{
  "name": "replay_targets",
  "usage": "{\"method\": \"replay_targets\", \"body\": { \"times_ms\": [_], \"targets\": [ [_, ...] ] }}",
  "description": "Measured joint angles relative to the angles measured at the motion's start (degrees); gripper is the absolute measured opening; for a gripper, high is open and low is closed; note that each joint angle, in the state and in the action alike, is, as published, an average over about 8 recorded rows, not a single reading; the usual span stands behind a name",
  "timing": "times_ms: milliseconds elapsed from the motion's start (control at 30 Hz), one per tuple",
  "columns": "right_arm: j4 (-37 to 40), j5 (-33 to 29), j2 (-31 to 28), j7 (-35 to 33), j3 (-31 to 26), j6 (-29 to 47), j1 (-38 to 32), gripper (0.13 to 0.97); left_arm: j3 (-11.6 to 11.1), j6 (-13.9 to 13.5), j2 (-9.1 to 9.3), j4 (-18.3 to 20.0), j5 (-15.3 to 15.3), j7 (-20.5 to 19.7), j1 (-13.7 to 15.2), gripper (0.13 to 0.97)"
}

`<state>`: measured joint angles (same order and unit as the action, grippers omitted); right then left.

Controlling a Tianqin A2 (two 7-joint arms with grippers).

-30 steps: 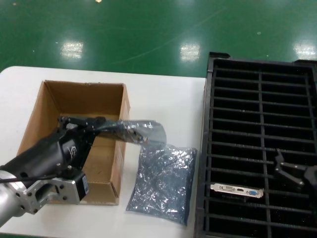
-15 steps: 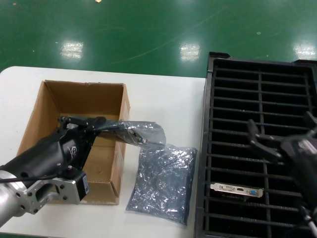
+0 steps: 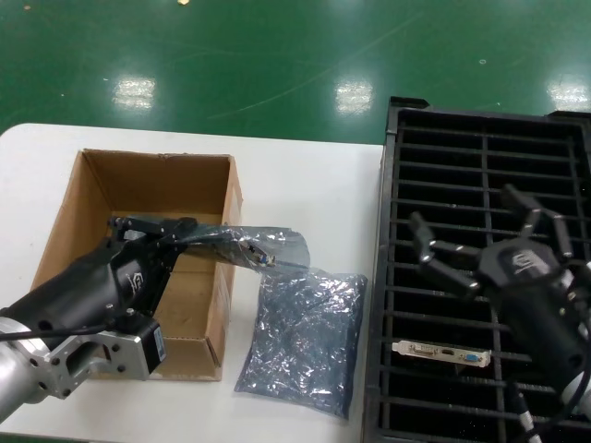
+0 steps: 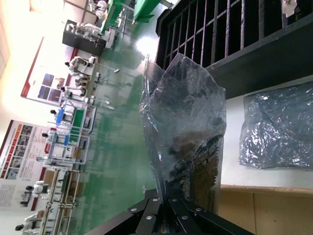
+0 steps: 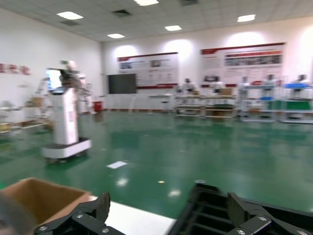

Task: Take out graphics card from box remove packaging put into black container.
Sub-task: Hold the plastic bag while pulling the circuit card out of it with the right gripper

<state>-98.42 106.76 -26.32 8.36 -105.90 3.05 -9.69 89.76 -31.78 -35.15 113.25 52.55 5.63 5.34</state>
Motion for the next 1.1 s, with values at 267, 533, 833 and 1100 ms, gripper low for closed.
{"method": "replay_targets", "body": {
  "times_ms": [267,533,833,1100],
  "targets": [
    [-2.11,0.39,0.99,-2.83,1.2,7.88,1.65,0.735,0.0,0.0,0.0,0.0,0.0,0.0,0.0,0.14],
    [-2.48,-0.64,2.11,-5.49,0.29,13.09,2.08,0.623,0.0,0.0,0.0,0.0,0.0,0.0,0.0,0.14],
    [-1.66,-3.0,2.52,-7.33,-2.31,16.97,0.98,0.407,0.0,0.0,0.0,0.0,0.0,0.0,0.0,0.14],
    [0.22,-4.25,4.95,-10.93,-3.91,19.73,-0.66,0.269,0.0,0.0,0.0,0.0,0.0,-0.01,0.0,0.14]
  ]
}}
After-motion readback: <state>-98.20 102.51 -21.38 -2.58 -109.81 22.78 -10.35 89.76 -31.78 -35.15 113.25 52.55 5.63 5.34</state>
